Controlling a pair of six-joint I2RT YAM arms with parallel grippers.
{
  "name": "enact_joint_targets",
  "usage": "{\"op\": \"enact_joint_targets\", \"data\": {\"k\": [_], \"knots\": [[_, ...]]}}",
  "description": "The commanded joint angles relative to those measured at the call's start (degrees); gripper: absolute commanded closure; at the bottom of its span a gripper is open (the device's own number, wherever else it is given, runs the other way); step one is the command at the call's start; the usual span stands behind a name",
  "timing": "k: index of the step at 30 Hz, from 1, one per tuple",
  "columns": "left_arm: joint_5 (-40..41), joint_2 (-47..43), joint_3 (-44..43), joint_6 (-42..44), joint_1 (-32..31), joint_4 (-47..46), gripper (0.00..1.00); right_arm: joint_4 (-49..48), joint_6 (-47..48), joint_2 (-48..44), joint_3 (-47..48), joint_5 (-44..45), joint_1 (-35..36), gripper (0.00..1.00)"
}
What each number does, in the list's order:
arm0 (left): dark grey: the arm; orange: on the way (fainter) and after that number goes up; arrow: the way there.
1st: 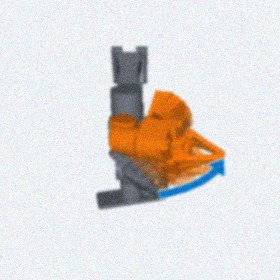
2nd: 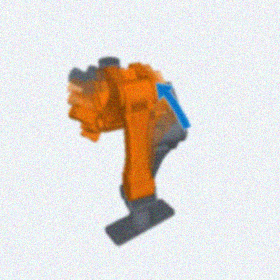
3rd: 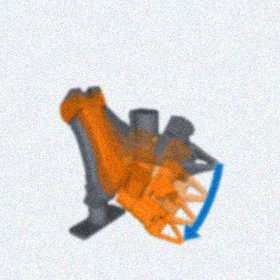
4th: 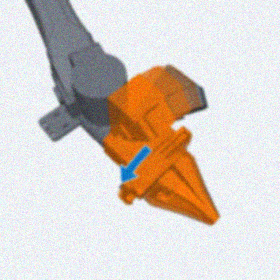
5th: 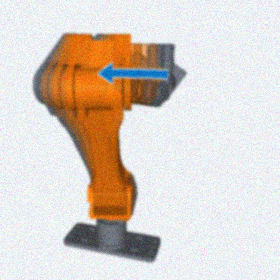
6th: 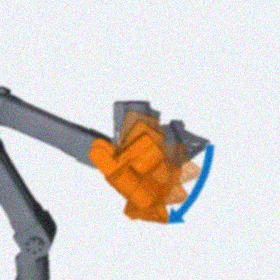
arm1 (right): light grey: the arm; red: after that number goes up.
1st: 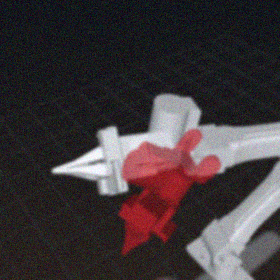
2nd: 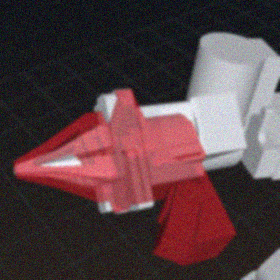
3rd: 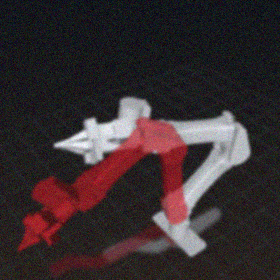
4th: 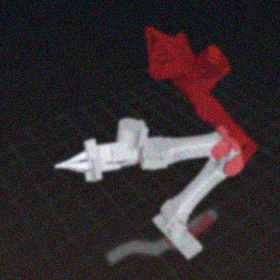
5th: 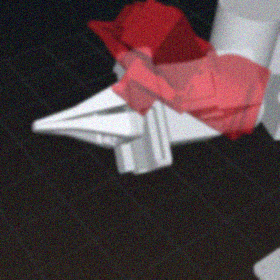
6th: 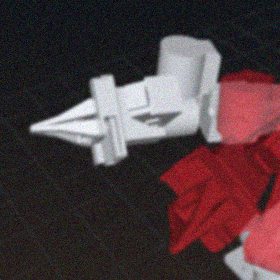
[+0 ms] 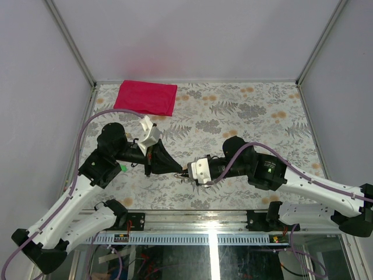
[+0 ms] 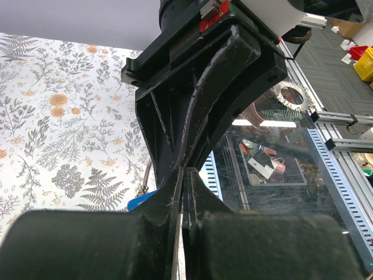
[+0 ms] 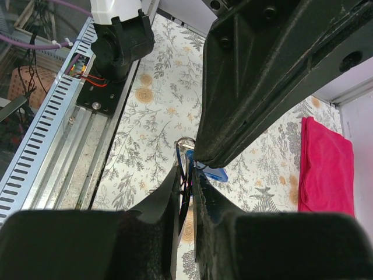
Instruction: Put the keys on the keyring
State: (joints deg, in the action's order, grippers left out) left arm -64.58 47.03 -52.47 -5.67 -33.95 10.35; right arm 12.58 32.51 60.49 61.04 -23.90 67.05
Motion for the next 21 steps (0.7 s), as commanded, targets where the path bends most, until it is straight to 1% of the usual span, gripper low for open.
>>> {"op": "enact_joint_targets", "data": {"k": [1, 6, 9, 21], "knots": [[-3.30, 0.28, -0.26, 0.06, 0.12, -1.27, 1.00, -1.01, 0.88, 0.11, 3.45, -1.58, 0.30, 1.00], [-5.05, 2.57, -3.64, 6.25, 0.16, 7.67, 1.00, 2.15, 2.28, 0.11, 4.94, -1.64, 0.34, 1.00], [-5.95, 3.72, -5.02, 8.99, 0.12, 11.47, 1.00, 4.09, 3.08, 0.39, 5.82, -1.89, 0.32, 1.00], [-8.39, 5.24, -6.61, 10.49, -0.05, 14.18, 1.00, 7.63, 3.82, 2.54, 7.99, -3.32, 0.34, 1.00]]}}
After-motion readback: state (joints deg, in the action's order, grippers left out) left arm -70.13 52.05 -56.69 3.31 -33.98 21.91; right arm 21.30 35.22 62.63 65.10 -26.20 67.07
